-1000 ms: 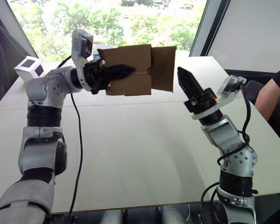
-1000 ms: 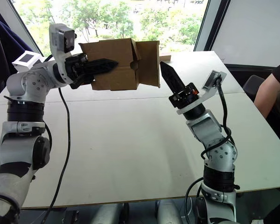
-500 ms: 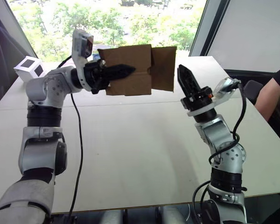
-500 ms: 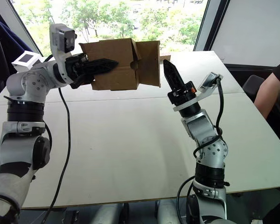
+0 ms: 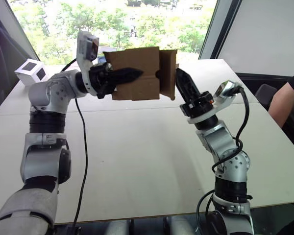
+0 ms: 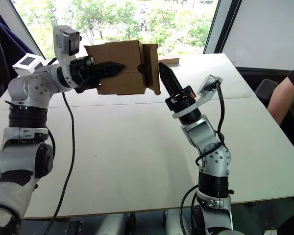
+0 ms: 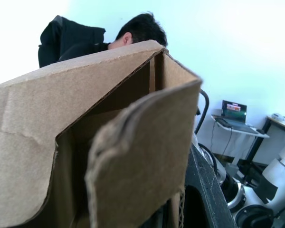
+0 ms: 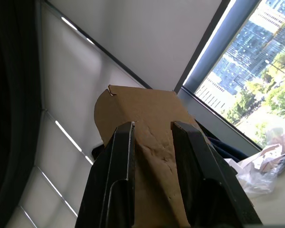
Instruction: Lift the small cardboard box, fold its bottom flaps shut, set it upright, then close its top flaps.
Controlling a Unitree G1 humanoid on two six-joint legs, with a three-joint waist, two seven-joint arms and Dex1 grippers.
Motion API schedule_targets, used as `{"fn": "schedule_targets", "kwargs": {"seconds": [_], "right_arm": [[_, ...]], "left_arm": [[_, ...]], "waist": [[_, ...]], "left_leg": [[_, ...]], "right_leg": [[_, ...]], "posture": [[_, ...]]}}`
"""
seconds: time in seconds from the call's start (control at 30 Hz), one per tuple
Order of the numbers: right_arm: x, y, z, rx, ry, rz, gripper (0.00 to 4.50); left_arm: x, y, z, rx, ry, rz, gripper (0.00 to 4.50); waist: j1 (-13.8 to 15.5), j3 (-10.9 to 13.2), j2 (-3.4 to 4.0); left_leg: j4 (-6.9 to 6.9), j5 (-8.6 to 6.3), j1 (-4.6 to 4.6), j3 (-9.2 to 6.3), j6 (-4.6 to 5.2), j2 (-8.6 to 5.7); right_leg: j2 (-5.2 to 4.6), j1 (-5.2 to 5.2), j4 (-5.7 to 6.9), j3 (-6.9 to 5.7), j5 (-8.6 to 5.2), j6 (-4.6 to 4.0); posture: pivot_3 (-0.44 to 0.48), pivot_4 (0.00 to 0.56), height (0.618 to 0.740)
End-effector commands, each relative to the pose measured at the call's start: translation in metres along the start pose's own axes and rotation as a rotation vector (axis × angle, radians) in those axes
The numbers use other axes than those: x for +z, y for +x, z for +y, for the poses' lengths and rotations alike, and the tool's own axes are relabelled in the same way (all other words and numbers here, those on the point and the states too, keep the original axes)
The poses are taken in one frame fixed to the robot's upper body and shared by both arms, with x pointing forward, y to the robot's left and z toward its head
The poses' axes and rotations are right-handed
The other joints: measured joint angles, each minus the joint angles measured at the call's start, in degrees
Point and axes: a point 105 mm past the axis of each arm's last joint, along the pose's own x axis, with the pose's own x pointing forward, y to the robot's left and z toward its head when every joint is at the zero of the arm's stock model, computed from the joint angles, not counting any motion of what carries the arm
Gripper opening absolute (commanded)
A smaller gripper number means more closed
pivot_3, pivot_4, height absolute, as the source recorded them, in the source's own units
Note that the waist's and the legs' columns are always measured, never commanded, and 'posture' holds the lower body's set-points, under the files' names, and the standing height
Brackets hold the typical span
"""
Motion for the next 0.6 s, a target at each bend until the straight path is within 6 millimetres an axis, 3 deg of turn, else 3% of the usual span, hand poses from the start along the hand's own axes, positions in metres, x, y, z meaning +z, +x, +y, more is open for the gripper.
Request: {"fn": "schedule_targets", "kwargs": {"seconds": [0.03, 0.6], "right_arm": [[0.004, 0.003, 0.015, 0.052, -0.019, -0.019, 1.23], [-0.001, 0.006, -0.001, -0.015, -0.105, -0.003, 1.23]], "left_arm": [[0.015, 0.000, -0.004, -0.007, 0.056, -0.022, 0.00], [0.013, 0.006, -0.007, -0.024, 0.045, -0.025, 0.00]], "waist": [[0.0, 0.0, 0.00], [0.0, 0.0, 0.00]], "left_leg": [[0.00, 0.00, 0.00, 0.00, 0.00, 0.00], [0.00, 0.00, 0.00, 0.00, 0.00, 0.00]], "right_leg": [[0.00, 0.00, 0.00, 0.00, 0.00, 0.00], [0.00, 0.00, 0.00, 0.00, 0.00, 0.00]], "posture": [[0.000, 0.150, 0.737], [0.000, 0.150, 0.737]]}}
